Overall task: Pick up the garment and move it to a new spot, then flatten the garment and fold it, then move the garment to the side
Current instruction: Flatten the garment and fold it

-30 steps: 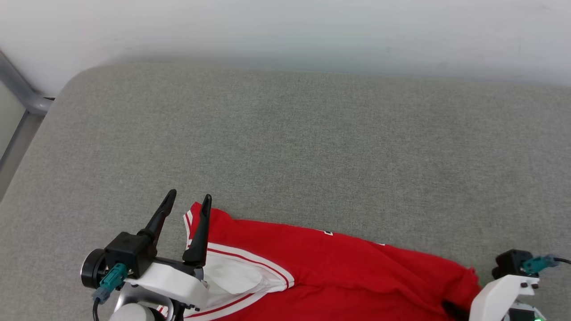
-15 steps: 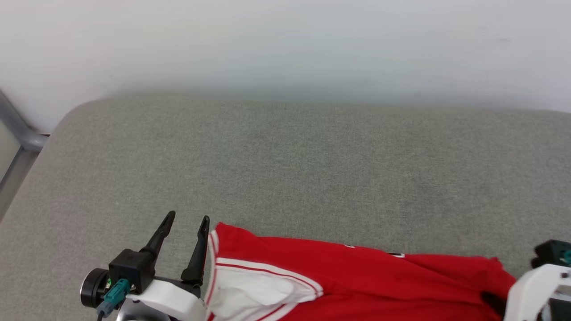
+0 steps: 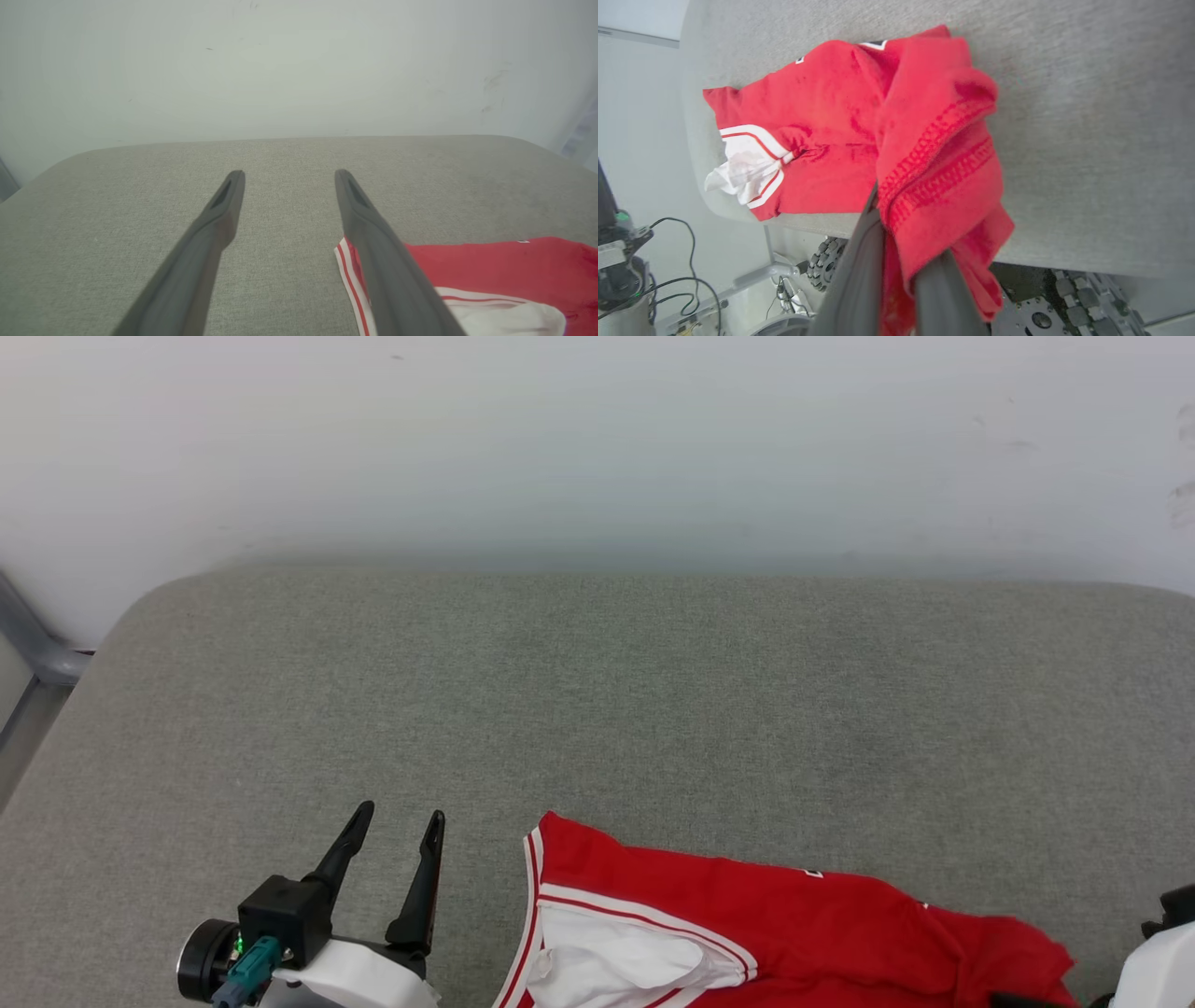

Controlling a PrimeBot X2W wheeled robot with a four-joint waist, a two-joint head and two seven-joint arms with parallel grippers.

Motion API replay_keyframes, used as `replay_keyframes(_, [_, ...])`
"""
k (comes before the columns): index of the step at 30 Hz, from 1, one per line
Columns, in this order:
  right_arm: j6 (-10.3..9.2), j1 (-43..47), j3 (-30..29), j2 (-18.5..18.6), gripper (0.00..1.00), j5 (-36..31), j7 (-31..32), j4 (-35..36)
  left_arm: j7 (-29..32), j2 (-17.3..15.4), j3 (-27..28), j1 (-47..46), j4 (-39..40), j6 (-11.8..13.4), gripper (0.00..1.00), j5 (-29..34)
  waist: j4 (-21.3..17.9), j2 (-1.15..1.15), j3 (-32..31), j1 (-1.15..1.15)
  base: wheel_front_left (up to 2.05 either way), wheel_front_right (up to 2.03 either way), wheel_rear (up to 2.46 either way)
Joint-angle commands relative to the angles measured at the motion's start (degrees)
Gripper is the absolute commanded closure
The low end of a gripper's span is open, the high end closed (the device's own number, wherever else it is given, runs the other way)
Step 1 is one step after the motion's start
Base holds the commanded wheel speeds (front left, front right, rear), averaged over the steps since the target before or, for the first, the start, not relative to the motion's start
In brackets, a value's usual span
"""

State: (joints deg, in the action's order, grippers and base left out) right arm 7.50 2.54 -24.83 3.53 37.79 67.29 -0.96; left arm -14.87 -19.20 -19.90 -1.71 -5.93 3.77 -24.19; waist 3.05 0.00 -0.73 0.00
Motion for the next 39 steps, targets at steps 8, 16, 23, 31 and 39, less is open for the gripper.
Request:
replay_keyframes(8, [-0.02, -3.9, 4.9, -0.7, 1.0, 23.9, 5.9, -7.2, 0.5, 0.0, -0.6, -0.7, -0.1, -0.1, 0.0, -0.6, 1.5, 0.0, -0.1, 0.0, 0.0, 0.0, 0.0])
replay_keyframes(16, [-0.02, -8.9, 18.9, -0.7, 1.0, 35.4, -0.6, -12.8, 0.4, 0.2, -0.7, -2.1, 0.2, -0.4, 0.0, -0.9, 4.4, 0.0, 2.0, 0.0, 0.0, 0.0, 0.0])
replay_keyframes(23, [-0.02, -14.0, 32.2, -0.7, 1.0, 41.0, -7.9, -14.8, 0.1, 0.5, -0.4, -3.8, -0.2, -0.9, 0.0, -1.1, 6.5, 0.0, 5.3, 0.0, 0.0, 0.0, 0.0])
replay_keyframes(31, [-0.02, -17.7, 39.9, -0.7, 1.0, 34.8, -16.6, -19.5, -0.1, 1.4, -0.3, -6.2, -1.4, -2.1, 0.0, -0.9, 8.0, 0.0, 8.6, 0.0, 0.0, 0.0, 0.0])
replay_keyframes(39, [-0.02, -18.0, 42.2, -0.7, 0.0, 34.0, -20.1, -19.1, -0.3, 1.9, 0.3, -5.7, -2.5, -2.2, 0.0, -0.6, 7.1, 0.0, 7.5, 0.0, 0.0, 0.0, 0.0])
